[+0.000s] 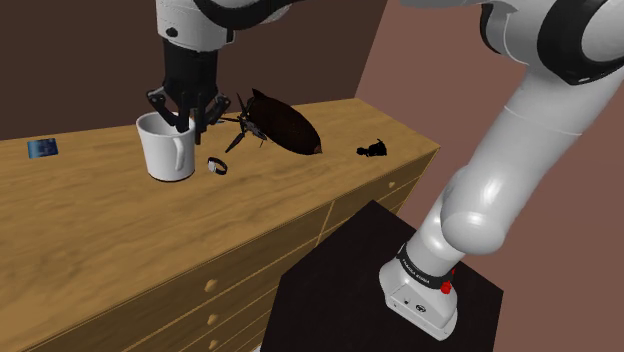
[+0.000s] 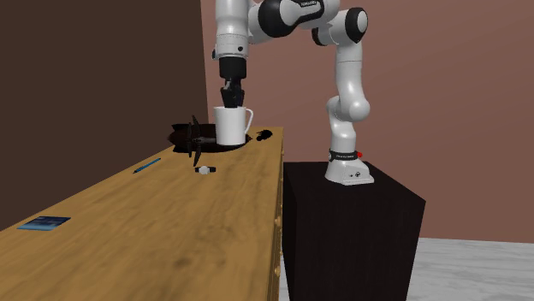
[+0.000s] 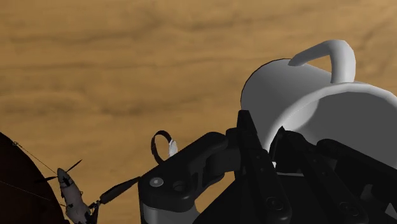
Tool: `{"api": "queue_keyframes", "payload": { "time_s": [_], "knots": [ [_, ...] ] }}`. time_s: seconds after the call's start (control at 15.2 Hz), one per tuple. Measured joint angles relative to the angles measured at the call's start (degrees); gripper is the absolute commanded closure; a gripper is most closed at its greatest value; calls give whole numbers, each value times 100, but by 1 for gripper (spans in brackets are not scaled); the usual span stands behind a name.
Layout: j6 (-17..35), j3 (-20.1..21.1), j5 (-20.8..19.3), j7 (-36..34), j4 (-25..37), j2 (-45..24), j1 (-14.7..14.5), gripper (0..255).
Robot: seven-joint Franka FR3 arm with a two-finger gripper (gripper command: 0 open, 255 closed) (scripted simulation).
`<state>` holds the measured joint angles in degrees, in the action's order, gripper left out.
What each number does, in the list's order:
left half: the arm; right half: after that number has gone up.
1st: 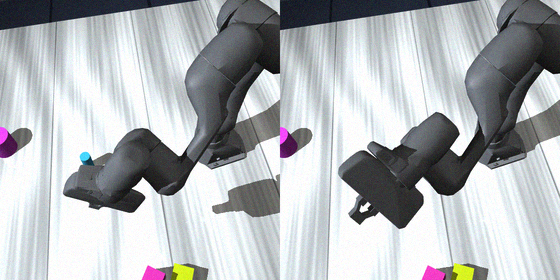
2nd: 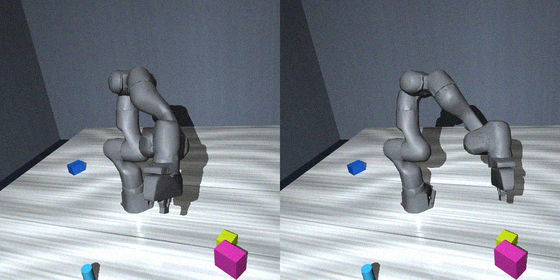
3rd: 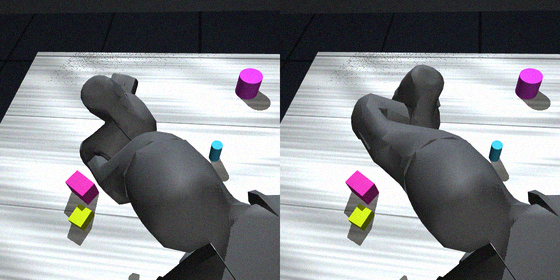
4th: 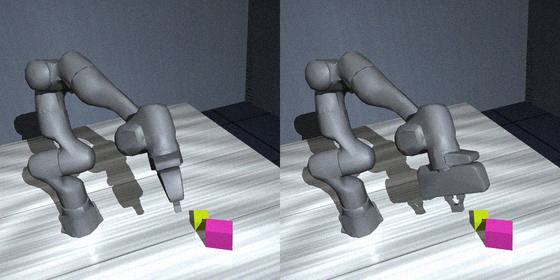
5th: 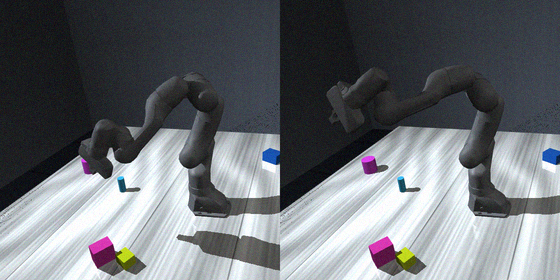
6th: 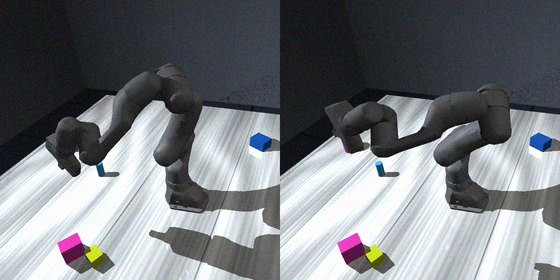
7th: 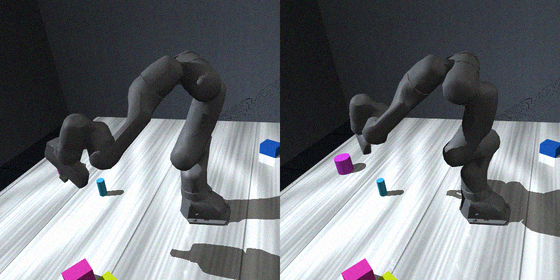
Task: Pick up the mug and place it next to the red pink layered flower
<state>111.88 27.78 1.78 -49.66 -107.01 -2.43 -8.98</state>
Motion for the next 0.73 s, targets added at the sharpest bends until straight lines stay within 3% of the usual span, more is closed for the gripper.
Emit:
{"api": "queue_keyframes", "payload": {
  "time_s": [0.33,0.73],
  "knots": [
    [-317,-30,73,79,178,152,40,255],
    [-304,-456,465,976,-662,998,386,255]
  ]
}}
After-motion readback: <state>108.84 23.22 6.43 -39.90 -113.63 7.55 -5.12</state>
